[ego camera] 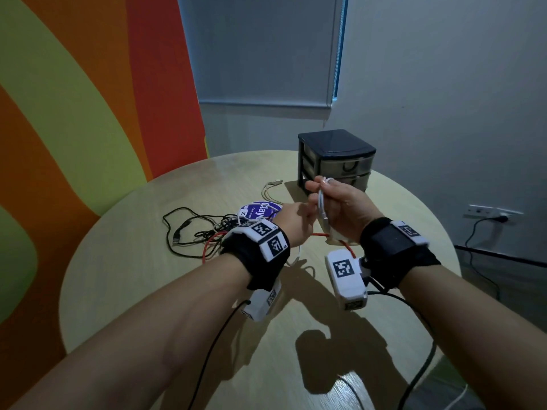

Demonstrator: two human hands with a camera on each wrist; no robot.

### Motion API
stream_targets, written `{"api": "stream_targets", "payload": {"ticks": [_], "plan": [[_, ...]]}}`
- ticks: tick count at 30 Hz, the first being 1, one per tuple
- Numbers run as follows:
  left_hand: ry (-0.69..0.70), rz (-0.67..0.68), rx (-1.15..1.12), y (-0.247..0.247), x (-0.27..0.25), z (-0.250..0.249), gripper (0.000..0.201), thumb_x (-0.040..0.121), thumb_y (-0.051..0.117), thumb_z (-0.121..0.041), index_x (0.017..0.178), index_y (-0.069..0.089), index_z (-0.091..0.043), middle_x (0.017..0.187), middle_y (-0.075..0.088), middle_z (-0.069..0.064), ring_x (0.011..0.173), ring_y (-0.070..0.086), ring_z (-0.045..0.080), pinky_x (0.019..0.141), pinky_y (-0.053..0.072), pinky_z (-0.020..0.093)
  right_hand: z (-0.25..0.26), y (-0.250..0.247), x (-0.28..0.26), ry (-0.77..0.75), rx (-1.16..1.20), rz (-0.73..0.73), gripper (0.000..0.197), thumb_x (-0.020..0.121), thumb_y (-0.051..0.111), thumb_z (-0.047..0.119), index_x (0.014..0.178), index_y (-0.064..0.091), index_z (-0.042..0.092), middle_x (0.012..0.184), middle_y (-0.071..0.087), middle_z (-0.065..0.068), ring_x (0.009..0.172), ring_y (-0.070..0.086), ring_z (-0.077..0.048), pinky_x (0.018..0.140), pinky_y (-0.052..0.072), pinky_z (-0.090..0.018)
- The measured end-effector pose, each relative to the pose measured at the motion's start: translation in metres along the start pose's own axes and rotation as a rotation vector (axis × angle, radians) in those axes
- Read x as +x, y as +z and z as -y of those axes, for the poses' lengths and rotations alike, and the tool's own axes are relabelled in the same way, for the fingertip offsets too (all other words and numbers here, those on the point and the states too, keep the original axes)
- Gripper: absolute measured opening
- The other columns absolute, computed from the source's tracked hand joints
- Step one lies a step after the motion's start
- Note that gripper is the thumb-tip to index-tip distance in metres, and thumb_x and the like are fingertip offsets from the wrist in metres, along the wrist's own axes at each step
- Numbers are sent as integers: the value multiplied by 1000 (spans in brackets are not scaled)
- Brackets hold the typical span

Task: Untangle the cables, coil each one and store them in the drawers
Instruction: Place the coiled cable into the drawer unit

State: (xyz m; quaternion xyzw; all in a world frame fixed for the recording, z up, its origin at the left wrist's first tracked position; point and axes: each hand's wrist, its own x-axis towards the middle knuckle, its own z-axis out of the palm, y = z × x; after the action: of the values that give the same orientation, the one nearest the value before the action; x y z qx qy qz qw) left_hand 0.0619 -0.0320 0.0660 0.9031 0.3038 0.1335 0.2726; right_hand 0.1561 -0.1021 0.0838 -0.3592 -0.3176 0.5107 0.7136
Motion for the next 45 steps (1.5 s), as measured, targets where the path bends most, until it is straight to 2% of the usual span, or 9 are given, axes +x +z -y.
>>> {"api": "stream_targets", "payload": {"ticks": [3, 7, 12, 14, 17, 25, 32, 37, 45], "plan": [[-36, 81, 51, 1, -1, -2, 25, 95, 44, -13, 113, 56, -1, 110, 60, 23, 91, 61, 37, 75, 51, 37, -2, 4, 5, -29, -82, -28, 20, 100, 31, 5, 87, 44, 7, 79, 71, -6, 61, 68, -11, 57, 56, -21], [26, 177, -1, -3, -1, 3, 19, 96, 46, -17, 105, 60, -8, 85, 63, 9, 57, 53, 12, 49, 41, 16, -7, -9, 13, -37, -249, -135, 31, 103, 26, 10, 89, 52, 1, 91, 65, -12, 74, 70, -13, 73, 56, -26], [157, 208, 141, -14, 0, 5, 29, 93, 55, -33, 107, 70, -13, 97, 66, 9, 85, 56, 15, 68, 36, 22, -16, -25, 17, 2, -327, -226, 38, 104, 23, 11, 126, 36, -17, 87, 61, -21, 59, 69, -14, 54, 55, -23], [171, 189, 190, -19, 2, 6, 30, 90, 59, -34, 105, 72, -11, 104, 67, 4, 86, 55, 10, 72, 35, 18, -18, -23, 16, 16, -418, -221, 30, 103, 23, 7, 118, 38, -13, 80, 58, -21, 48, 64, -14, 46, 52, -22], [164, 146, 174, -27, 7, 8, 27, 85, 66, -35, 91, 74, -10, 72, 64, -2, 61, 49, 6, 56, 34, 19, -20, -25, 12, 56, -597, -216, 17, 102, 27, 6, 91, 41, 4, 69, 56, -13, 40, 57, -8, 43, 48, -19], [137, 5, -165, -36, 8, 9, 35, 74, 76, -38, 101, 65, -18, 63, 50, -16, 56, 44, -1, 51, 32, 16, -5, -36, 0, 246, -744, -112, 45, 100, 37, 26, 59, 47, 12, 49, 33, 0, 34, 26, -7, 35, 20, -16], [151, 133, -379, -33, 10, 15, 39, 84, 67, -33, 121, 60, -24, 102, 64, -10, 86, 61, 2, 70, 50, 9, 1, -39, -5, 333, -377, 33, 58, 83, 37, 66, 53, 45, 17, 38, 26, 7, 32, 18, -10, 47, 6, -26], [101, 248, -347, -31, 13, 14, 32, 90, 55, -44, 116, 63, -28, 105, 64, 0, 97, 59, 12, 83, 46, 30, 1, -36, -8, 326, -250, 35, 58, 78, 39, 69, 48, 43, 19, 36, 26, 9, 28, 20, -7, 42, 9, -21], [62, 231, -193, -24, 14, 12, 19, 93, 53, -23, 88, 63, -7, 85, 69, 7, 77, 63, 16, 76, 49, 28, -9, -40, 2, 301, -267, -67, 58, 91, 32, 60, 50, 42, 20, 37, 25, 10, 29, 21, -4, 40, 13, -18]]}}
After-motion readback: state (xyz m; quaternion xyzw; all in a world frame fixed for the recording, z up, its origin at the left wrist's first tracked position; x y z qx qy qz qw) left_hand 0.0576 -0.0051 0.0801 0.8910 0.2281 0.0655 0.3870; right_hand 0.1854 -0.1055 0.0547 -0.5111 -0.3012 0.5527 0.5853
